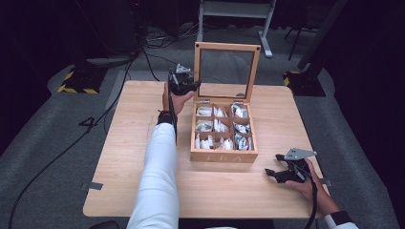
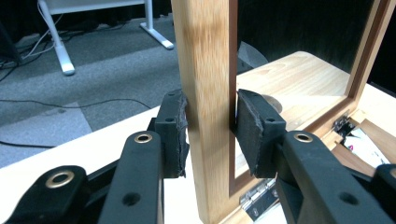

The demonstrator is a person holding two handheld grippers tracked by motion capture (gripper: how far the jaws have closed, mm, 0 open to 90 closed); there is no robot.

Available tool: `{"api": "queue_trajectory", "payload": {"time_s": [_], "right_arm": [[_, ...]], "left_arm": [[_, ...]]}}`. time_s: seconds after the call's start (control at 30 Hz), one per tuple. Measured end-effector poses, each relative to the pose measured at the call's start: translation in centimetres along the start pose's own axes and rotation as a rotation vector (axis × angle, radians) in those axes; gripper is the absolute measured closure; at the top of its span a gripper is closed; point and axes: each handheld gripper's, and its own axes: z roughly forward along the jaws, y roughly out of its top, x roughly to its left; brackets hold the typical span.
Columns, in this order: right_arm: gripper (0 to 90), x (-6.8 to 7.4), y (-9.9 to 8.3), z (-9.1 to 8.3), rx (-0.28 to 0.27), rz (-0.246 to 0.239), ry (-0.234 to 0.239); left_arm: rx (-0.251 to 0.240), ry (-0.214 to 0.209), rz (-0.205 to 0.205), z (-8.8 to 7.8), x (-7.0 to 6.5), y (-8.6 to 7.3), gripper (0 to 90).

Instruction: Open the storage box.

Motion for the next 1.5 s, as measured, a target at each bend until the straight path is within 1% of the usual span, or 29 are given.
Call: {"api": "queue_trajectory", "payload": {"time_s": [0.03,0.1,0.13,0.27,0.4,0.5,0.53,0.6,0.63,0.67,0.73,0.77,0.8,0.83,0.87,0.9,0.97,1.0,1.03,1.1,1.13,1.17,1.2,1.27,1.3,1.33,1.37,1.43,1.5], "right_arm": [[18.4,0.0,0.0,0.0,0.0,0.0,0.0],[18.5,0.0,0.0,0.0,0.0,-0.001,0.001],[18.4,0.0,0.0,0.0,0.001,-0.002,0.001],[18.5,0.0,0.0,0.0,0.001,-0.003,0.001],[18.5,-0.1,0.0,0.0,0.001,-0.006,0.005],[18.4,-0.1,0.0,0.0,0.001,-0.008,0.006],[18.4,-0.1,0.0,0.0,0.001,-0.008,0.007],[18.4,-0.1,0.0,0.0,0.001,-0.008,0.007],[18.4,-0.1,0.0,0.0,0.001,-0.008,0.007],[18.4,-0.1,0.0,0.0,0.001,-0.008,0.006],[18.4,-0.1,0.0,0.0,0.001,-0.009,0.006],[18.4,-0.1,0.0,0.0,0.001,-0.009,0.006],[18.4,-0.1,0.0,0.0,0.001,-0.009,0.006],[18.4,-0.1,0.0,0.0,0.001,-0.009,0.006],[18.4,-0.1,0.0,0.0,0.001,-0.009,0.006],[18.4,-0.1,0.0,0.0,0.001,-0.008,0.006],[18.9,-0.1,0.0,0.0,0.0,-0.005,0.008],[19.4,-0.1,0.0,-0.1,0.005,-0.006,0.007],[20.1,-0.1,0.0,-0.1,0.011,-0.002,0.008],[21.4,-0.2,0.1,-0.3,0.022,0.001,0.009],[23.0,-0.2,0.2,-0.4,0.022,0.002,0.021],[23.6,-0.2,0.3,-0.5,0.013,0.006,0.033],[24.2,-0.1,0.8,-0.9,-0.007,-0.002,0.054],[25.0,0.0,1.2,-1.1,-0.018,-0.01,0.057],[26.3,0.2,1.7,-1.4,-0.036,-0.016,0.07],[26.9,0.3,2.0,-1.6,-0.042,-0.02,0.072],[27.7,0.4,2.3,-1.8,-0.046,-0.028,0.069],[29.7,0.6,3.0,-2.1,-0.063,-0.036,0.074],[30.8,0.8,3.6,-2.4,-0.064,-0.046,0.063]], "left_arm": [[0.004,-0.001,0.005,0.0,0.0,-0.1,63.9],[0.006,0.0,0.0,0.0,0.0,-0.5,63.9],[0.016,0.002,0.013,0.0,0.0,-0.8,64.0],[0.045,0.0,0.03,0.1,-0.1,-1.6,63.7],[0.062,-0.005,0.037,-0.2,-0.3,-2.5,60.3],[0.104,-0.02,0.065,-0.5,-0.4,-3.4,57.9],[0.113,-0.025,0.063,-0.8,-0.5,-3.7,55.8],[0.106,-0.03,0.049,-1.7,-0.5,-4.1,45.0],[0.106,-0.03,0.049,-1.7,-0.5,-4.1,43.1],[0.112,-0.027,0.06,-2.2,-0.7,-4.3,43.1],[0.13,-0.02,0.085,-2.8,-1.0,-4.5,34.5],[0.132,-0.011,0.102,-3.2,-1.2,-4.6,34.5],[0.136,-0.004,0.11,-3.6,-1.4,-4.7,29.3],[0.139,-0.004,0.117,-4.0,-1.6,-4.9,29.3],[0.149,-0.002,0.136,-4.3,-1.7,-5.0,28.7],[0.159,-0.001,0.142,-4.6,-1.8,-5.1,26.9],[0.174,0.003,0.171,-5.5,-2.1,-5.4,24.5],[0.172,0.007,0.18,-6.1,-2.2,-5.6,23.6],[0.174,0.0,0.186,-6.5,-2.2,-5.7,22.7],[0.172,-0.014,0.185,-7.6,-2.4,-6.2,21.3],[0.177,-0.012,0.208,-8.2,-2.5,-6.4,20.7],[0.179,-0.016,0.218,-8.7,-2.6,-6.7,20.4],[0.183,-0.014,0.23,-9.3,-2.8,-7.0,19.4],[0.194,-0.017,0.26,-10.5,-3.1,-7.7,18.9],[0.199,-0.018,0.263,-10.8,-3.2,-7.9,18.4],[0.204,-0.012,0.277,-11.3,-3.3,-8.2,18.3],[0.212,-0.017,0.283,-11.8,-3.3,-8.6,18.3],[0.225,-0.003,0.3,-12.4,-3.5,-9.2,18.1],[0.235,-0.014,0.3,-13.0,-3.6,-9.7,18.0]]}}
